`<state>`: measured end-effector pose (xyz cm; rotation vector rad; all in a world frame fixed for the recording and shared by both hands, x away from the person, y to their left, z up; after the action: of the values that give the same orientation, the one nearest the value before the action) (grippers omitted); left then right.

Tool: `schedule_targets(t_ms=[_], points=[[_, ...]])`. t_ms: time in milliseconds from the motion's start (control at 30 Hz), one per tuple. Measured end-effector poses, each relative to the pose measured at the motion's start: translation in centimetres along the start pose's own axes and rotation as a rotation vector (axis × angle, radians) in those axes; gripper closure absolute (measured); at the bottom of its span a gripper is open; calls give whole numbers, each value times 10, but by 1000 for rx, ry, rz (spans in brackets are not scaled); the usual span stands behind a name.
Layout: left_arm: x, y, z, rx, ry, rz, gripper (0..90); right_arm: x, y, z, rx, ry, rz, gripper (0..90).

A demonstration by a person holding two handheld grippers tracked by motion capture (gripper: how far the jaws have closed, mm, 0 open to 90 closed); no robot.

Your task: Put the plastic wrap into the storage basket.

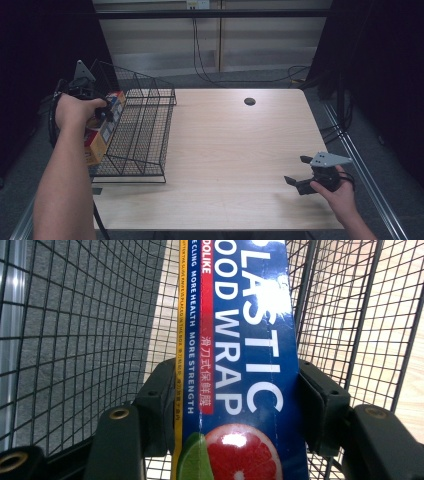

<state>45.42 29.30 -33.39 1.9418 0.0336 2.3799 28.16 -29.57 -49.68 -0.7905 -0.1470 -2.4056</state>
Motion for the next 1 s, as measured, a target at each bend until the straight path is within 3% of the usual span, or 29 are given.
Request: schedule_targets(t_ms=[100,367,400,467,567,733,1000], points=[[-2,0,1,19,3,-3,421,0,0,-1,-4,-2,3,50],[-9,-4,1,22,-22,-5,414,1,1,-2,-12,-1,0,50],[-11,-4,1,40,3,6,412,1,1,-2,-11,-2,3,50],[-7,-6,1,22,-12,-7,405,1,1,-2,-7,-6,1,50],[0,-5,3,53,50,-26,397,0,1,-1,-7,-8,4,50],[15,0,3,32,77,-47,389,-5,1,1,-2,-8,9,50],[25,19,-1,15,118,-72,337,-5,-1,1,10,-13,10,50]])
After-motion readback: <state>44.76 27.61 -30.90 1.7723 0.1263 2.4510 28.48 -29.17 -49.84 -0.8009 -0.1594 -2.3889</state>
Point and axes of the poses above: each handheld gripper's, and its own axes: x roughly backward along the jaws, z roughly out of its top, y roughly to its right, the point moved 5 cm from there along -x, roughly forward along the jaws, and after that the axes turned 8 degrees about -x, right-handed, at the moved point
